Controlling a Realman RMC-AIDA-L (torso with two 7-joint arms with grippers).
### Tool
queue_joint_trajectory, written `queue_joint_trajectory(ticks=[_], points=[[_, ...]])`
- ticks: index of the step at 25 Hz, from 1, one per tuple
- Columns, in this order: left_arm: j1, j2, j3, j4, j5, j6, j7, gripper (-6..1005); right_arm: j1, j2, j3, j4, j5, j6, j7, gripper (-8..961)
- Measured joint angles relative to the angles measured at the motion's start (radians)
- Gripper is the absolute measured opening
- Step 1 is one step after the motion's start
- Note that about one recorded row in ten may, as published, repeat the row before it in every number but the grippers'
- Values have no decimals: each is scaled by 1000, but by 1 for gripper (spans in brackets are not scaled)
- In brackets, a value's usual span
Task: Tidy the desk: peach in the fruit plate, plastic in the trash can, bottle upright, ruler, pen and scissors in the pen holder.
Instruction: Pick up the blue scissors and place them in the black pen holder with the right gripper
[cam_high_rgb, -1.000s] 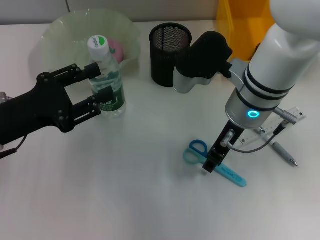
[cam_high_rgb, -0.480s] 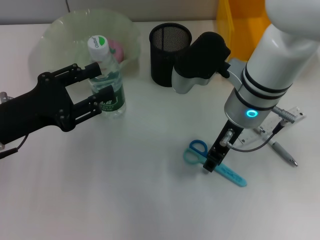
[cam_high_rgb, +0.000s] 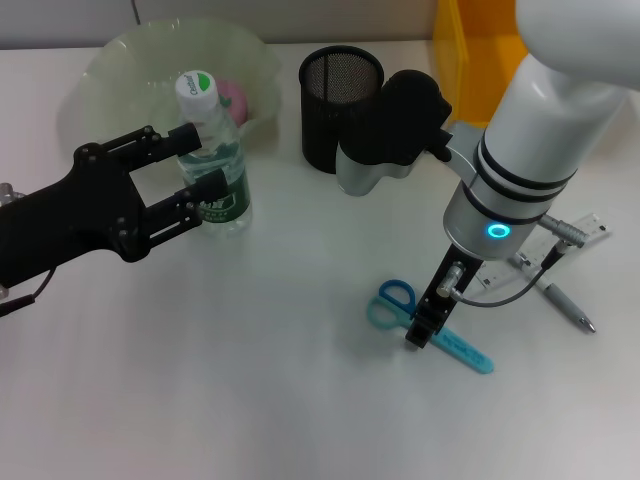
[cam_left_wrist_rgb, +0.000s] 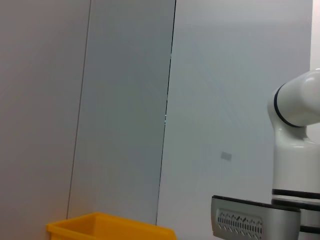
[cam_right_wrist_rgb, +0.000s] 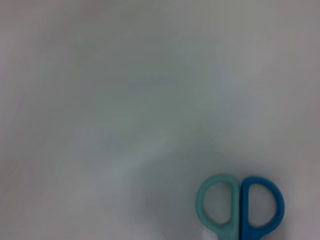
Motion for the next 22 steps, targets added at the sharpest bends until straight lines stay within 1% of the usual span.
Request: queue_joint_trajectory(ticks=[22], points=[[-8,0,-1,0,0,-7,1,589,36,0,-14,34,-2,-3,0,471]])
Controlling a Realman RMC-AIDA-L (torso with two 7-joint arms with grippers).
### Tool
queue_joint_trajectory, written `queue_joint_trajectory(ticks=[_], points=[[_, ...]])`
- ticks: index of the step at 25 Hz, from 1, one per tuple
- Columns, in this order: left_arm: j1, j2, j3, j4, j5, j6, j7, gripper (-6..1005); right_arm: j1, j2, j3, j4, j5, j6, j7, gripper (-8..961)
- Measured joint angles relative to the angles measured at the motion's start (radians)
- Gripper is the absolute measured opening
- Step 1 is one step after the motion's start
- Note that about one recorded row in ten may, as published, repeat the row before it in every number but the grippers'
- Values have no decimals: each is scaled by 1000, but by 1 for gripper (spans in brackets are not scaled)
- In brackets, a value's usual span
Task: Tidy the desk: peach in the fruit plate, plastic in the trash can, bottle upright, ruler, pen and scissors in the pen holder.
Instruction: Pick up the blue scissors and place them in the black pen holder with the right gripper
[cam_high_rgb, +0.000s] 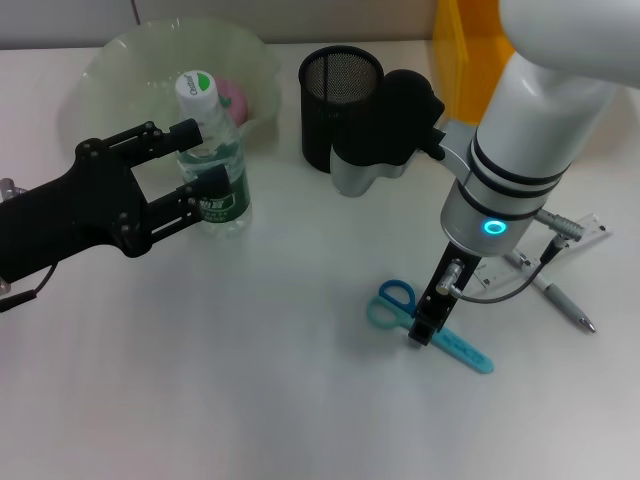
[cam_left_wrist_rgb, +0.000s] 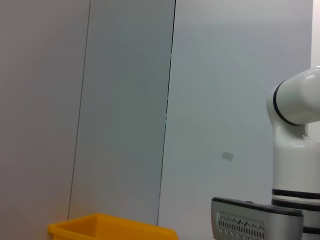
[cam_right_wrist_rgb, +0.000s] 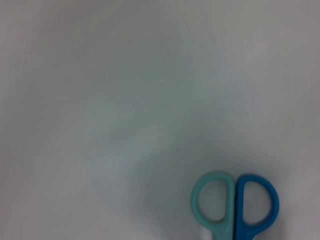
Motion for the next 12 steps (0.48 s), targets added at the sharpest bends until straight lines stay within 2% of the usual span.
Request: queue_joint_trajectory(ticks=[12], points=[[-3,0,0,0,0,-11,0,589,16,0,-2,15,2,3,-7,470]])
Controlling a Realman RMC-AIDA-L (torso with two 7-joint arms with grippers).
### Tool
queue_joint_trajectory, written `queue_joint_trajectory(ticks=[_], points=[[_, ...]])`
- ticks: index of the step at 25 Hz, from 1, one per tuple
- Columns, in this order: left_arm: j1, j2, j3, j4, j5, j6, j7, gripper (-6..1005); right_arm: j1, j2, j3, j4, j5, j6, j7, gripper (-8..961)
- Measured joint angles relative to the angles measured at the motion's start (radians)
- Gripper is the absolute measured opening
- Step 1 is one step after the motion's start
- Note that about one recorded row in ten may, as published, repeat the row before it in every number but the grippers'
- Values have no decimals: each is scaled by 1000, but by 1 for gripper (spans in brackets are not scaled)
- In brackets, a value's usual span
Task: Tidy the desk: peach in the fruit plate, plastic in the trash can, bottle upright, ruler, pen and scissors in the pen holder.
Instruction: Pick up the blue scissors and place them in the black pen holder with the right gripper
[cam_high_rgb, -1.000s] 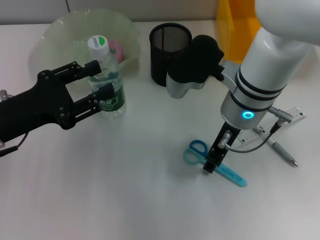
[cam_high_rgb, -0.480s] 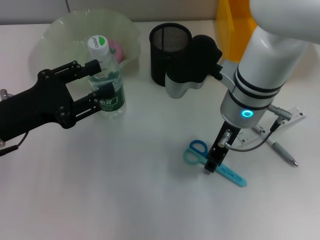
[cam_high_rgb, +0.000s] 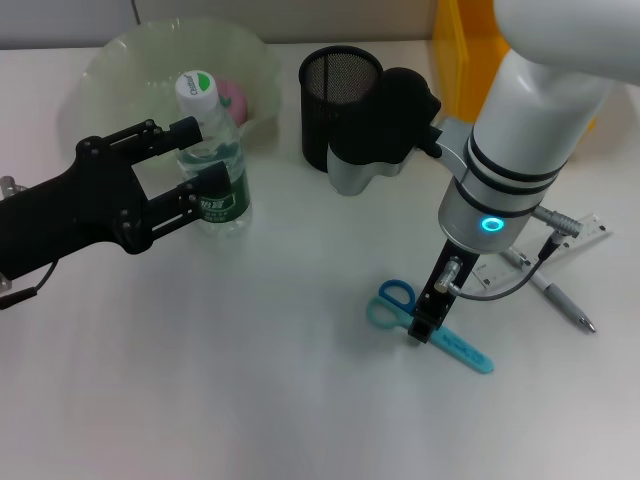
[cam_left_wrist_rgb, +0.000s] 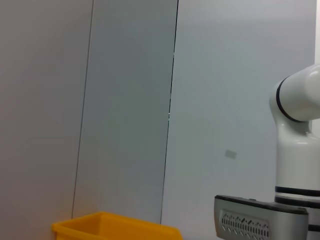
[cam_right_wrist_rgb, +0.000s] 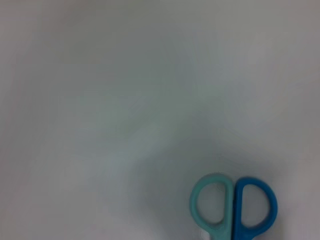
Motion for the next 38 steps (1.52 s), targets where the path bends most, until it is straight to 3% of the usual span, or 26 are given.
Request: queue_joint_trajectory(ticks=[38], points=[[-29,-2,6,-17,0,-36,4,589,28,0,-12,51,28,-4,-25,423]])
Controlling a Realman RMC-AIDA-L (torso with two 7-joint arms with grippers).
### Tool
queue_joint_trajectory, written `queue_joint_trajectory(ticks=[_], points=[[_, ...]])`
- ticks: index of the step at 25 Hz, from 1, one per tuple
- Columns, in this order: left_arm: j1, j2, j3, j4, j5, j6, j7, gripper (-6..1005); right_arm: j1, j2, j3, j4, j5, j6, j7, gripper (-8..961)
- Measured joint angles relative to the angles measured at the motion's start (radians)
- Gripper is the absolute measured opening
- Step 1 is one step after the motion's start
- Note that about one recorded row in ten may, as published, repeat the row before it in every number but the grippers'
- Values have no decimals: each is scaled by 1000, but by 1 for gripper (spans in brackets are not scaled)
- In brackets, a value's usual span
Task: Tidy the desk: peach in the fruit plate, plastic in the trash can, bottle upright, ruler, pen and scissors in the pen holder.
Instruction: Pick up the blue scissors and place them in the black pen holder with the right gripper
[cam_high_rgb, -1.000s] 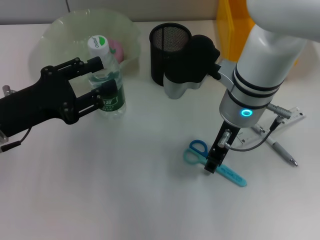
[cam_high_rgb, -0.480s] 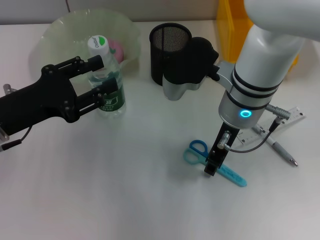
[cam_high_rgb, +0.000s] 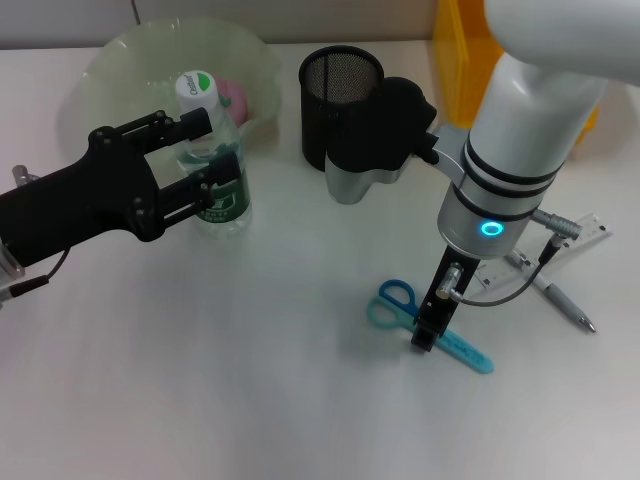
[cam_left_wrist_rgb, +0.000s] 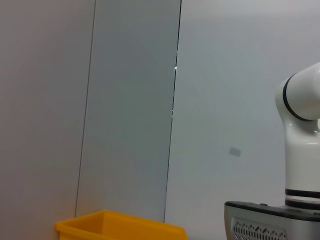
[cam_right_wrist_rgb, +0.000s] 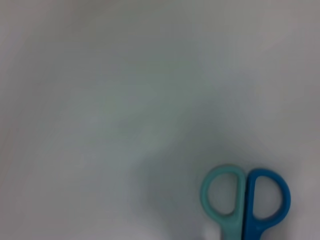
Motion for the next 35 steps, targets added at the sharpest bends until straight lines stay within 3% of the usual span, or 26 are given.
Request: queue_joint_trajectory(ticks=[35], points=[[-8,0,-5,-9,0,-2,6,589,3,0,-5,6,13,1,-19,224]])
